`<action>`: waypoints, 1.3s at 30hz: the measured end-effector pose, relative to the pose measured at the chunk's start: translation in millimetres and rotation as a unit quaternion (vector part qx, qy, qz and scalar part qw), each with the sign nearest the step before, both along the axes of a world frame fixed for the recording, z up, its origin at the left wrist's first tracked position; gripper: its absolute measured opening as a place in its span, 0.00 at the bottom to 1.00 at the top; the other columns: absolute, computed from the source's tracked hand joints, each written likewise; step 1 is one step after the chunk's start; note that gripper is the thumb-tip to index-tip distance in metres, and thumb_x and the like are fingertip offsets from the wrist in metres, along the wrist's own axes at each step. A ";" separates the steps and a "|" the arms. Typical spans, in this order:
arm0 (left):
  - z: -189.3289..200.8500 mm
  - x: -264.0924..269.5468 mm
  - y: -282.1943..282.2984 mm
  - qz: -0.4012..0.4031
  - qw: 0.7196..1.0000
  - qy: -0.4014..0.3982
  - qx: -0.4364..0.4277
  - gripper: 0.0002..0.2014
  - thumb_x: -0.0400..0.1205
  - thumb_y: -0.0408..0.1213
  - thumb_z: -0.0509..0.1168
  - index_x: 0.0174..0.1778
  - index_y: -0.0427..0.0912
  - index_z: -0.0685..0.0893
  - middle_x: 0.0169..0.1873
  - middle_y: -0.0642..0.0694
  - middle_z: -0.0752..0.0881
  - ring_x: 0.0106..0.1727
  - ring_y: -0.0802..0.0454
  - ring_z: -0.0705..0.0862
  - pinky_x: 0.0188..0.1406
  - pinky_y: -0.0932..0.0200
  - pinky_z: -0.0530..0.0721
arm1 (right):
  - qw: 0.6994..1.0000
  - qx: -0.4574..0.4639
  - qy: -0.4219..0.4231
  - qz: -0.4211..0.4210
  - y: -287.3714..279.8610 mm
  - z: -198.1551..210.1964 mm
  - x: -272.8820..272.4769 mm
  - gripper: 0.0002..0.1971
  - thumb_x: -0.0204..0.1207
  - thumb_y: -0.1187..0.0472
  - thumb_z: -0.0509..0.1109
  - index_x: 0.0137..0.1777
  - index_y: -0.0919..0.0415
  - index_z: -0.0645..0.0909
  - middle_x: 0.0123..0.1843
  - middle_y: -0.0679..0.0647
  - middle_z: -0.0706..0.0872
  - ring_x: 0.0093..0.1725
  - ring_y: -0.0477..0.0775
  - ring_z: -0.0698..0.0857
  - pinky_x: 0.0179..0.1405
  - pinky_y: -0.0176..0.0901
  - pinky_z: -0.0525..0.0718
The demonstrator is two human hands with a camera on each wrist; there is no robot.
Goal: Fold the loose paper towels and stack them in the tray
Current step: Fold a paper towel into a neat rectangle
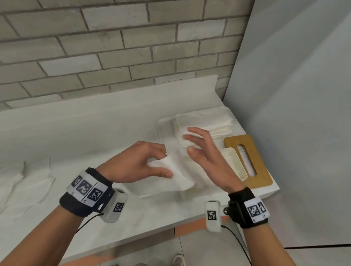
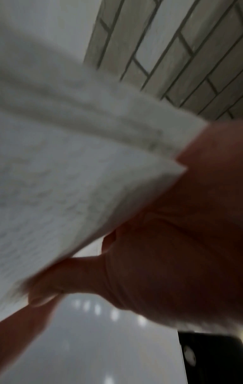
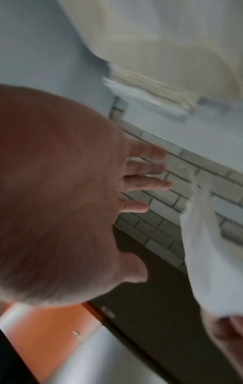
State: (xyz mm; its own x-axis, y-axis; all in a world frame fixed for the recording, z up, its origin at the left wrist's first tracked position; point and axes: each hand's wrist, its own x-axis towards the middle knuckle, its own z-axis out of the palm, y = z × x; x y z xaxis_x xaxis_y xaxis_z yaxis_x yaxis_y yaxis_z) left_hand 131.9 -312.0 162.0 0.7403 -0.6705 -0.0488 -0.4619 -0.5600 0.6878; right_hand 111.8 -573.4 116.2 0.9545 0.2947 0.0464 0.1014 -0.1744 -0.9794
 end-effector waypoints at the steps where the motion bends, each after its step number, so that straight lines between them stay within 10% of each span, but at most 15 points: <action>1: 2.4 1.7 -5.7 -0.017 1.000 -0.015 0.013 0.17 0.83 0.57 0.77 0.45 0.45 0.92 0.43 0.52 0.85 0.45 0.52 0.86 0.49 0.51 0.83 | 0.997 0.031 0.048 0.055 5.6 7.9 2.0 0.27 0.90 0.49 0.72 0.87 0.44 0.69 0.76 0.48 0.87 0.80 0.46 0.82 0.81 0.49 0.78; 9: 2.5 16.8 -5.0 0.043 0.995 -0.057 0.070 0.13 0.82 0.59 0.76 0.45 0.53 0.94 0.43 0.60 0.85 0.46 0.61 0.85 0.47 0.65 0.79 | 0.997 0.052 0.009 -0.064 -11.6 -3.2 8.6 0.12 0.83 0.60 0.82 0.51 0.67 0.83 0.50 0.61 0.89 0.48 0.48 0.89 0.46 0.41 0.87; 16: -1.9 28.5 10.9 0.164 0.978 -0.108 0.066 0.01 0.82 0.46 0.79 0.46 0.58 0.94 0.45 0.61 0.87 0.47 0.62 0.86 0.55 0.61 0.81 | 0.958 -0.217 0.019 -0.187 -64.2 -48.2 24.4 0.10 0.84 0.59 0.80 0.59 0.51 0.82 0.42 0.43 0.84 0.41 0.40 0.83 0.42 0.38 0.79; 20: 5.7 28.8 12.7 0.178 0.976 -0.121 0.038 0.01 0.82 0.45 0.80 0.45 0.57 0.95 0.46 0.63 0.90 0.50 0.66 0.87 0.53 0.77 0.76 | 0.930 -0.315 0.042 -0.185 -72.6 -62.1 28.2 0.14 0.88 0.65 0.74 0.67 0.49 0.78 0.52 0.53 0.83 0.43 0.47 0.82 0.36 0.37 0.72; 25: 11.7 27.4 7.8 0.184 0.977 -0.109 -0.005 0.02 0.82 0.45 0.79 0.48 0.58 0.95 0.49 0.66 0.92 0.54 0.65 0.90 0.60 0.68 0.82 | 0.907 -0.383 0.033 -0.171 -70.9 -72.7 26.1 0.16 0.88 0.69 0.72 0.70 0.55 0.73 0.37 0.53 0.83 0.33 0.48 0.82 0.31 0.44 0.77; 29: 19.8 20.5 -3.3 0.168 0.980 -0.096 -0.035 0.07 0.84 0.42 0.78 0.54 0.61 0.95 0.51 0.67 0.93 0.56 0.67 0.90 0.60 0.73 0.79 | 0.883 -0.433 -0.020 -0.178 -67.3 -66.7 22.1 0.21 0.87 0.63 0.75 0.75 0.54 0.73 0.55 0.57 0.90 0.50 0.56 0.88 0.42 0.48 0.81; 34: 37.9 9.0 -33.0 0.092 0.990 -0.086 -0.063 0.07 0.84 0.44 0.78 0.56 0.59 0.96 0.49 0.64 0.93 0.55 0.62 0.91 0.57 0.69 0.81 | 0.984 -0.097 -0.098 -0.109 -35.4 -7.5 4.2 0.30 0.85 0.44 0.76 0.84 0.47 0.72 0.81 0.37 0.80 0.83 0.41 0.76 0.79 0.37 0.75; 39: 40.9 10.7 -62.2 0.137 0.967 -0.099 -0.189 0.05 0.84 0.40 0.79 0.54 0.52 0.97 0.48 0.59 0.94 0.55 0.56 0.93 0.59 0.62 0.83 | 0.997 -0.001 -0.005 -0.072 -27.0 11.8 3.3 0.29 0.79 0.57 0.86 0.76 0.48 0.80 0.65 0.47 0.93 0.64 0.48 0.93 0.61 0.46 0.93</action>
State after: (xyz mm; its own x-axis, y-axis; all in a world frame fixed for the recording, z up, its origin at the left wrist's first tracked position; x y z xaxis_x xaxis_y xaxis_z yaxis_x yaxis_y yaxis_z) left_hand 142.6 -374.2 202.9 0.8625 -0.3896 0.3230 -0.4756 -0.4061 0.7803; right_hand 115.1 -600.4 128.0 0.9864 0.1544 0.0559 0.0852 -0.1904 -0.9780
